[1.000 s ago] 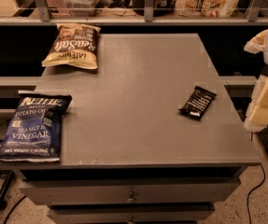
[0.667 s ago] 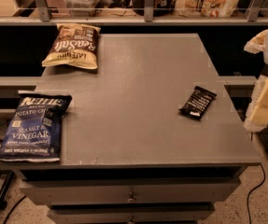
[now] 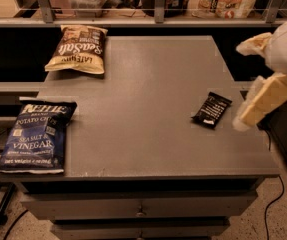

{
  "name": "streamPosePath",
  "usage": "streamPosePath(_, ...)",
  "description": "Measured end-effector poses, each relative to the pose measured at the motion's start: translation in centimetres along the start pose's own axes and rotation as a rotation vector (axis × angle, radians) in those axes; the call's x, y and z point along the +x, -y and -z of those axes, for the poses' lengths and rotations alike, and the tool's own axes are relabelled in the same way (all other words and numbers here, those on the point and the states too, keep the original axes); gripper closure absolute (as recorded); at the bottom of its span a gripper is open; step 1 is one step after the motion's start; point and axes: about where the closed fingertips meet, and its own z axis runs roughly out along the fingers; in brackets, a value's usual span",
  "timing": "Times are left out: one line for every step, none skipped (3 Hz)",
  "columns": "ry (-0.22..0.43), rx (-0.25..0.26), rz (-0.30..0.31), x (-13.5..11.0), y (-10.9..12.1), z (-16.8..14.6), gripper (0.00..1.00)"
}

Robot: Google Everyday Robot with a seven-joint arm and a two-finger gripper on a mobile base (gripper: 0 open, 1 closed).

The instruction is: Move brown chip bag near blue chip bag

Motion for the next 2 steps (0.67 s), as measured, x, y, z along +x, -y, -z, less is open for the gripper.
streamPosePath(0.138,-0.010,0.023,-3.0,0.5,-2.2,0.00)
streamPosePath(0.216,-0.006,0.010,-5.7,1.9,-5.1,0.00)
